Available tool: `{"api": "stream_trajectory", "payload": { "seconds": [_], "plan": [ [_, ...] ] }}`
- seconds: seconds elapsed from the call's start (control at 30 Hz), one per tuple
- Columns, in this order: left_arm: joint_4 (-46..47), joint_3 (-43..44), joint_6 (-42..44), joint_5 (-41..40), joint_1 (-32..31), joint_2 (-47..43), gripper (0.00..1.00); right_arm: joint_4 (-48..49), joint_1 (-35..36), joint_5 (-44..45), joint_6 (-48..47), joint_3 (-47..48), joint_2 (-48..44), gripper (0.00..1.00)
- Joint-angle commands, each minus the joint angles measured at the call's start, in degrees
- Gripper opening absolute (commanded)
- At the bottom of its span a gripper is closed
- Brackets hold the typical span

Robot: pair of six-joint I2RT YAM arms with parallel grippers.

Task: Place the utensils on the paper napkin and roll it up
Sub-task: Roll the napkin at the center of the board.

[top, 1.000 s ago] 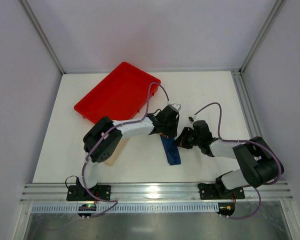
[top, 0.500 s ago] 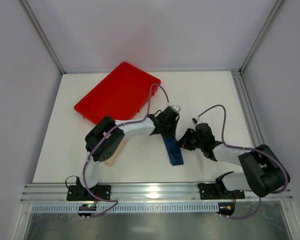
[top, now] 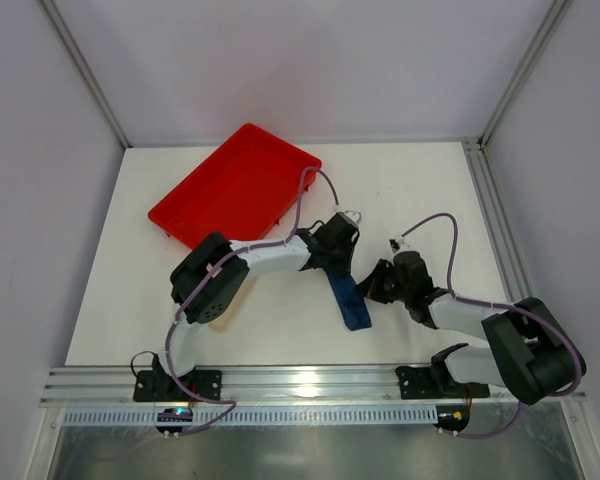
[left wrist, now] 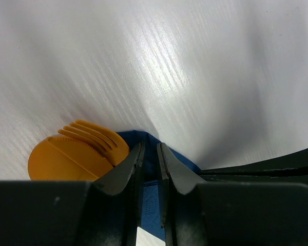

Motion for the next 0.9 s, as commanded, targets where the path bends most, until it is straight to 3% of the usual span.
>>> {"api": "stream_trajectory", "payload": {
  "seconds": [0.0,0.17,0.23,0.5,0.87],
  "plan": [
    [-1.1,-0.96,1.42,-2.56,0.13,-0.21,0.19,0.38,0.16,3.44,-0.74,-0.81,-0.57,0.04],
    [-1.19,-0.7,1.42,-3.0,0.13,-0.48,0.21,0.2,0.16,2.91,-0.3,-0.54,0.92,0.04],
    [-1.71,0.0,0.98,-3.53,0.22,-1.44,0.31,0.72,0.16,1.95,0.14,-0.63,1.98,0.04],
    [-2.5,0.01,-0.07,-5.2,0.3,-10.05,0.34,4.85,0.6,0.98,5.66,-3.44,2.86,0.04],
    [-3.39,-16.33,-7.63,-5.2,0.22,-24.11,0.3,4.51,10.69,10.46,15.78,-2.31,1.45,0.04]
  ]
}}
